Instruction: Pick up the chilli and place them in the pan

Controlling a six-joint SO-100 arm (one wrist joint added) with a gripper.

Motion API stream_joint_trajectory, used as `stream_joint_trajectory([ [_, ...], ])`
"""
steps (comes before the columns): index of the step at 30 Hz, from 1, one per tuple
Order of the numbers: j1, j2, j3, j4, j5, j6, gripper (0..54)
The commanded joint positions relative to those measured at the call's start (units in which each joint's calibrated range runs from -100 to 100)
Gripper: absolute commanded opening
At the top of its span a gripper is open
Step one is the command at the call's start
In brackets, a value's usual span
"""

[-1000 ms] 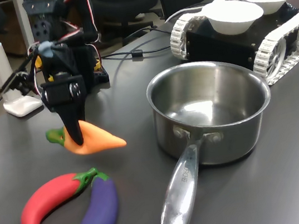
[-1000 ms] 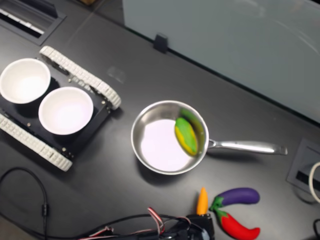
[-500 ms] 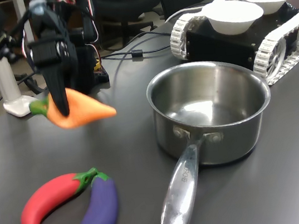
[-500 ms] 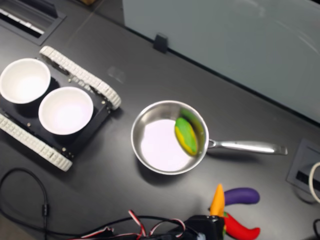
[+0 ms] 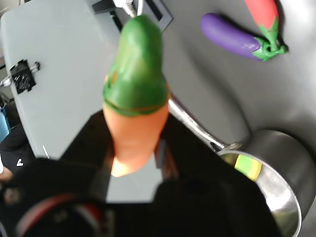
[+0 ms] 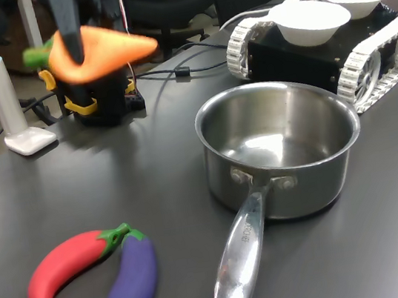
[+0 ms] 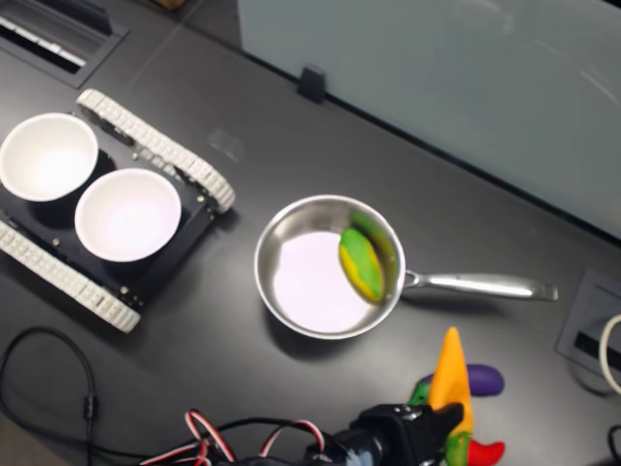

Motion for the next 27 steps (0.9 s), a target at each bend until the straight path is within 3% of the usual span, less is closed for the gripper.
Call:
stream_joint_trajectory([
  [1,-4.02,-4.62,-6.6,-0.46,-0.1,0.54,0.0],
  [11,-15.94,-12.55,-4.51,-3.78,0.29,1.04,0.0],
  [21,-31.19,-15.5,-5.97,-5.83,-0.1,1.04,0.0],
  [27,-40.83,-13.47,-6.24,-6.08,-1.07,1.04,0.0],
])
